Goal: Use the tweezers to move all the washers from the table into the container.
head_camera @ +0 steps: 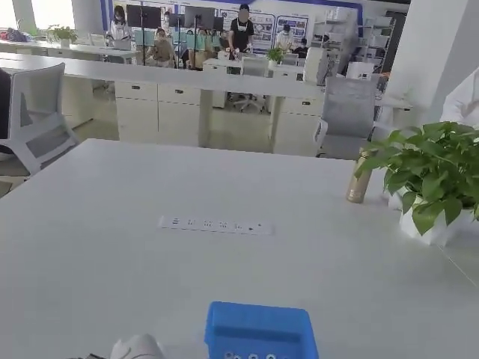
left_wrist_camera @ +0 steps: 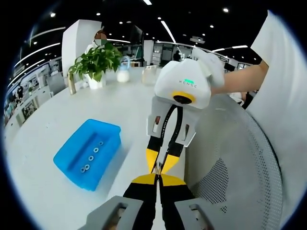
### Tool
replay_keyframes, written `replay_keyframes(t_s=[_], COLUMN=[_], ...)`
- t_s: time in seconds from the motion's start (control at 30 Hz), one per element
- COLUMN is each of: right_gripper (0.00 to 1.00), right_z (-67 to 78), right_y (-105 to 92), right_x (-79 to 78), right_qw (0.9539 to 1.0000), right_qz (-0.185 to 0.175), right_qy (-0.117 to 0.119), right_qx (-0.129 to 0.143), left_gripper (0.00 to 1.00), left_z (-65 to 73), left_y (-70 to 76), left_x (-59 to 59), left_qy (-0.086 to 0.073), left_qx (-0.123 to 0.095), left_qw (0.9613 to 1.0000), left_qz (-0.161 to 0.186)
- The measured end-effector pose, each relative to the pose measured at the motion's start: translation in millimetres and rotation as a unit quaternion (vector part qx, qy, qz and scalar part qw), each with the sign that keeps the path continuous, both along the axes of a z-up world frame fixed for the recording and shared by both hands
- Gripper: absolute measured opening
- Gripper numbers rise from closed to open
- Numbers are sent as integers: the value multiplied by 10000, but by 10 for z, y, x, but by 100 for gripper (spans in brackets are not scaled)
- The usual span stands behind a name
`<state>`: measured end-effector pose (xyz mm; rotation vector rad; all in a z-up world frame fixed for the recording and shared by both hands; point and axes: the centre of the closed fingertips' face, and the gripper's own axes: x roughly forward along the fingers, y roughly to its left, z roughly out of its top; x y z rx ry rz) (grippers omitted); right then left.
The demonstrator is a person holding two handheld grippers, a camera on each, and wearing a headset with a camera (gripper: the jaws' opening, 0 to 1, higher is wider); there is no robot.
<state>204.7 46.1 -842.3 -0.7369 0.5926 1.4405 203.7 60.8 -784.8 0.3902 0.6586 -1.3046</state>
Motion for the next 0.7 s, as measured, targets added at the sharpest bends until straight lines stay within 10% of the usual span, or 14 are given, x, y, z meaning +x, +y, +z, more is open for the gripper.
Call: replay_keyframes(t_s=[0.7], right_gripper=[5], right_z=[-104], right_y=[104], right_x=[-1], right_qw=[9993], right_qz=[-252], right_qy=[174], right_qx=[199], left_gripper=[0], left_z=[-284], left_y=[210], left_x=[-36], left_qy=[150], left_qx=[495], left_qw=[9986], left_qz=[56])
